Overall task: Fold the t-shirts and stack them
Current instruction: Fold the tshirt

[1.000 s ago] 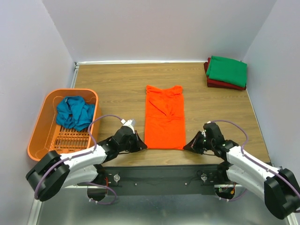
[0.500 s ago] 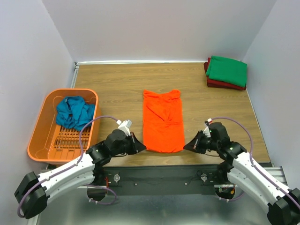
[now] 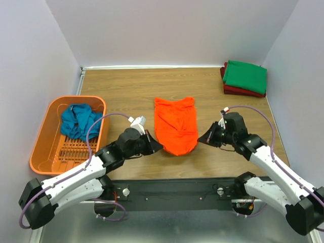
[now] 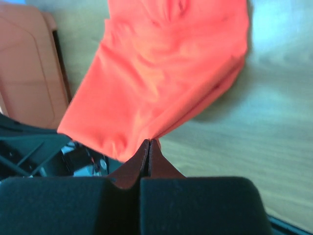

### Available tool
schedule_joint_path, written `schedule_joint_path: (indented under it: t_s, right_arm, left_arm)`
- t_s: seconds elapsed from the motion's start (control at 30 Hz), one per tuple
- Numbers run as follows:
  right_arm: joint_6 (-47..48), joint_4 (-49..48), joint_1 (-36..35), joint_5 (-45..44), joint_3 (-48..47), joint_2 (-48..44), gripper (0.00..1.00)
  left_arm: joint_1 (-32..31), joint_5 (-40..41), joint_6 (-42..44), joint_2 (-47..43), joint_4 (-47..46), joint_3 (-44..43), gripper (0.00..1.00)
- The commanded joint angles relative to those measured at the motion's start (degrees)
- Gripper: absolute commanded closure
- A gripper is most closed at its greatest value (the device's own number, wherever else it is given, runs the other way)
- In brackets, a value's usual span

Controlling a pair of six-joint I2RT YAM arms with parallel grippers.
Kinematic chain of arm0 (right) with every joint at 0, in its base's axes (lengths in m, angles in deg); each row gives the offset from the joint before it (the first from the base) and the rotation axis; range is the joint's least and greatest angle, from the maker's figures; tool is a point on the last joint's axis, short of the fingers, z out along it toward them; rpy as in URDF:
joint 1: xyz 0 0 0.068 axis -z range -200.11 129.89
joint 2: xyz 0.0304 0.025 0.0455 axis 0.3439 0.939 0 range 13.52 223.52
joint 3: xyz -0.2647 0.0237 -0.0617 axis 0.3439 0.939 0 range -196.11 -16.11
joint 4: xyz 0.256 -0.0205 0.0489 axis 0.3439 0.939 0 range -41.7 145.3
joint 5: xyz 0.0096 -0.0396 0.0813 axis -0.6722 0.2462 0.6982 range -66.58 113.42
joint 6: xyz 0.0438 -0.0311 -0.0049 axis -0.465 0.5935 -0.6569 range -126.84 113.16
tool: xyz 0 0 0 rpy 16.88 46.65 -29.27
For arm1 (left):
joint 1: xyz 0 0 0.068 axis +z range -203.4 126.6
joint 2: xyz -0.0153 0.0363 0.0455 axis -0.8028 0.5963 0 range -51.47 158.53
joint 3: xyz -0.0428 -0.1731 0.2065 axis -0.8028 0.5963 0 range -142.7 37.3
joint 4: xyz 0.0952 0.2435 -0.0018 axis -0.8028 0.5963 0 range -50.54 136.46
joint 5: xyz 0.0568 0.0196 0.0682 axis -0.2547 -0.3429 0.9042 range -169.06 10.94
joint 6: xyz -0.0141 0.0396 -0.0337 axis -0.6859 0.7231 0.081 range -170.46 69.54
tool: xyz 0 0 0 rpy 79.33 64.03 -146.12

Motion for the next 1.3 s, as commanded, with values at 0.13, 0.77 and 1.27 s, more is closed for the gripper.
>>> schedule_joint_path:
  t_s: [0.13, 0.77, 1.27]
  right_arm:
    - [4.87, -0.48, -0.04, -9.54, -10.19, 9.65, 0.99]
    - [8.56, -2.77, 3.29, -15.35, -38.93, 39.60, 0.99]
    - [9.88, -8.74, 10.68, -4.02, -71.78, 78.89, 0.99]
  left_arm:
    - [2.73, 2.43, 4.38, 11.44, -3.42, -8.98, 1.00]
    - [20.05, -8.45, 10.98, 30.00, -8.24, -24.89, 1.00]
    - [32.00, -15.32, 12.39, 65.06, -15.02, -48.52, 1.00]
